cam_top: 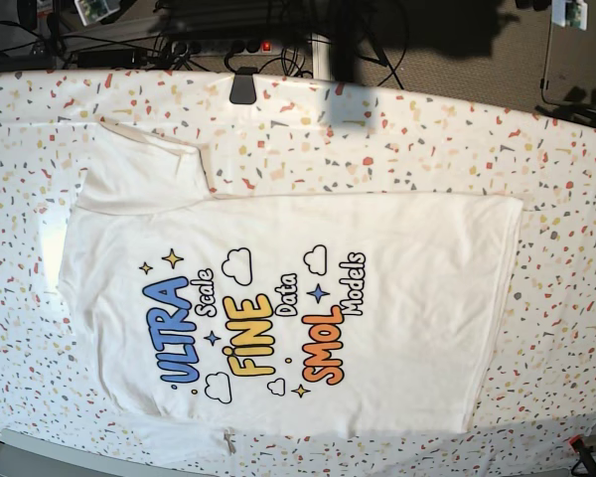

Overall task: Fold the T-shirt properly
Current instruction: 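Move both grippers from rest toward the white T-shirt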

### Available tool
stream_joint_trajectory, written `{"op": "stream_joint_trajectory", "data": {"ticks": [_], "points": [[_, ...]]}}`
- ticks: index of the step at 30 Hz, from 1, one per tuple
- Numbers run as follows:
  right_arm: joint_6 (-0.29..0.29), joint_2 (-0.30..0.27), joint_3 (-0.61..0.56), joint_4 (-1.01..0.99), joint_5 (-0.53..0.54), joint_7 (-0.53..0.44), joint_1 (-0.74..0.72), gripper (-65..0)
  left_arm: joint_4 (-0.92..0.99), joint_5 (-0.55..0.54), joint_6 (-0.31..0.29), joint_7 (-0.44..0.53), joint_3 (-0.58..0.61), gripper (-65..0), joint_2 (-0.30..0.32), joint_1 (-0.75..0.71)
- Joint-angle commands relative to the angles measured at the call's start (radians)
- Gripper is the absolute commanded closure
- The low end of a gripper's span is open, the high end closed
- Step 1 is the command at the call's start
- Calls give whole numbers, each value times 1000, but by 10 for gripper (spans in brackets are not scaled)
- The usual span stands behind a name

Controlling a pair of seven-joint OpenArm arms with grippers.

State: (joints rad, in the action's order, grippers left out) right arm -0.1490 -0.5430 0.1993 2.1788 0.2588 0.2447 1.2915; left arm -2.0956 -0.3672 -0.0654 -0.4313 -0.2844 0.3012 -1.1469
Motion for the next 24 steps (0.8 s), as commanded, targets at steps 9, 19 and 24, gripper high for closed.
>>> {"op": "stream_joint_trajectory", "data": {"ticks": [9,19,24], "points": [[87,-1,231,177,-214,-53,7,-391,-261,19,-188,262,-22,-143,170,50],[102,30,259,177,-343,-20,-119,-391,-261,212,-227,111,-22,-143,219,228],[39,30,259,177,-462,-10,-227,-391,-221,373,-228,150,-22,-144,317,348]]}}
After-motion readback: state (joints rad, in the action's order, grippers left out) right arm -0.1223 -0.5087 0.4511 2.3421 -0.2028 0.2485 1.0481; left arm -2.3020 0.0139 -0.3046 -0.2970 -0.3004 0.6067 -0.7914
